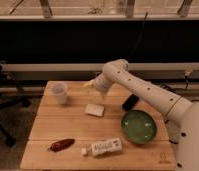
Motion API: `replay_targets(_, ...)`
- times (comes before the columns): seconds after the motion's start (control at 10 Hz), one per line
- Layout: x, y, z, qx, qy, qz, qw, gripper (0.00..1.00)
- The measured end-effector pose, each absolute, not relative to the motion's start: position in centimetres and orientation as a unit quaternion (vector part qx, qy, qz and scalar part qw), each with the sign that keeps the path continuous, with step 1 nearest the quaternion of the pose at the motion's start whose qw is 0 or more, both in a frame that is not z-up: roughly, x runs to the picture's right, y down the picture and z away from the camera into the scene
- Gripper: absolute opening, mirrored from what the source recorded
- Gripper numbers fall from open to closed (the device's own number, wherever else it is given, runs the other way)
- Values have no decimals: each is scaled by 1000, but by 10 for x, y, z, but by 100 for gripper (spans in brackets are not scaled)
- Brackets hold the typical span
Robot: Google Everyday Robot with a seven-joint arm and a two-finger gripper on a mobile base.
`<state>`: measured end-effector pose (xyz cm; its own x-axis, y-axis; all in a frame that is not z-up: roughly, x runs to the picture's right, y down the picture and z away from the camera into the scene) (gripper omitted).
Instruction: Place the white sponge in the ceramic cup
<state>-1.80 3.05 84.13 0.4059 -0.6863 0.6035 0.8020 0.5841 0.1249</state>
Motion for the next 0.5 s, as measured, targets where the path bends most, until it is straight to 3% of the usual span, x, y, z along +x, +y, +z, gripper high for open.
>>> replay_targets(0.5,-17,37,844,-102,-324,-445,828,80)
